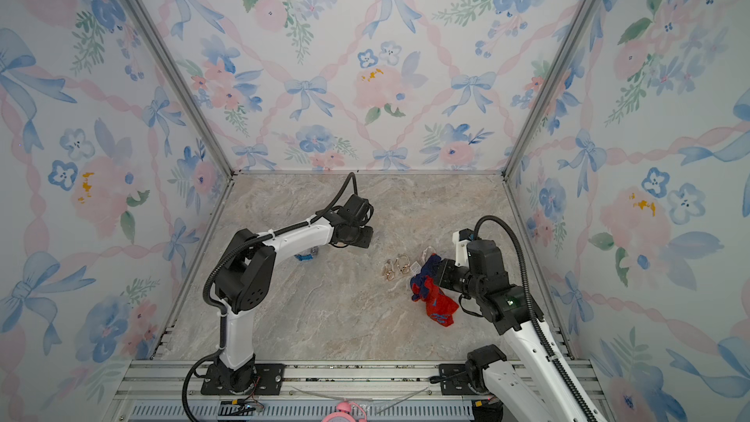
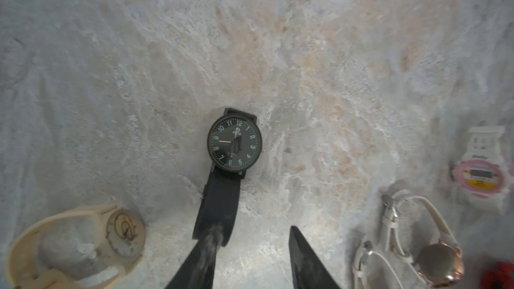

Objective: Wipe the watch dial
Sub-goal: Pick up the watch at the center of the board.

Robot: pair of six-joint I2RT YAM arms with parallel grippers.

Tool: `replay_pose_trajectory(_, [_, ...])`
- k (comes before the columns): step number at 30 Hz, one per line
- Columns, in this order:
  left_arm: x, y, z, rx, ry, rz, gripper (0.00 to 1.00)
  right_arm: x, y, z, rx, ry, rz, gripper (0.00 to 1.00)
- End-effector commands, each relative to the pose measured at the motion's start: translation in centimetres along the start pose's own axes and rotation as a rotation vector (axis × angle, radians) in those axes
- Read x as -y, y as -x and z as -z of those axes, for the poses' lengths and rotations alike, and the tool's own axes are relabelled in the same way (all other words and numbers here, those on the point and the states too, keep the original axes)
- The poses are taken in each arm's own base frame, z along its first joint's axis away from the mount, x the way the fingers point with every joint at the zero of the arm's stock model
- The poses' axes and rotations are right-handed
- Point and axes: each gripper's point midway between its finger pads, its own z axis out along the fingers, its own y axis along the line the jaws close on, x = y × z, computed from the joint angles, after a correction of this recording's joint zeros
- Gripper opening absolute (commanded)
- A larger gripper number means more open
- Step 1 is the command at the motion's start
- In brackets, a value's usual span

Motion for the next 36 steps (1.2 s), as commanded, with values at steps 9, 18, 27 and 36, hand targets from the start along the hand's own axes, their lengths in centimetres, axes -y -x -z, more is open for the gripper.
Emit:
replay_pose_trajectory(9, [-1.3, 0.5, -1.5, -0.054, 0.026, -0.068, 0.46, -0.3, 0.1, -1.1, -0.007, 0.018, 0.005, 0.00])
replay_pose_trajectory(18, [-1.5, 0.3, -2.6, -0.070, 0.038, -0.089, 0.45, -0.3, 0.3, -1.3, -0.004, 0.012, 0.000, 0.00])
replay_pose_trajectory(27, [-1.6, 0.0, -3.3, -0.082, 0.041, -0.095, 0.37, -0.4, 0.3, -1.3, 0.001, 0.010, 0.002, 0.00])
replay_pose_trajectory(36, [-2.6, -0.1, -3.7, -0.078, 0.103, -0.097, 0.18, -0.5, 0.3, -1.3, 0.004, 0.012, 0.008, 0.00])
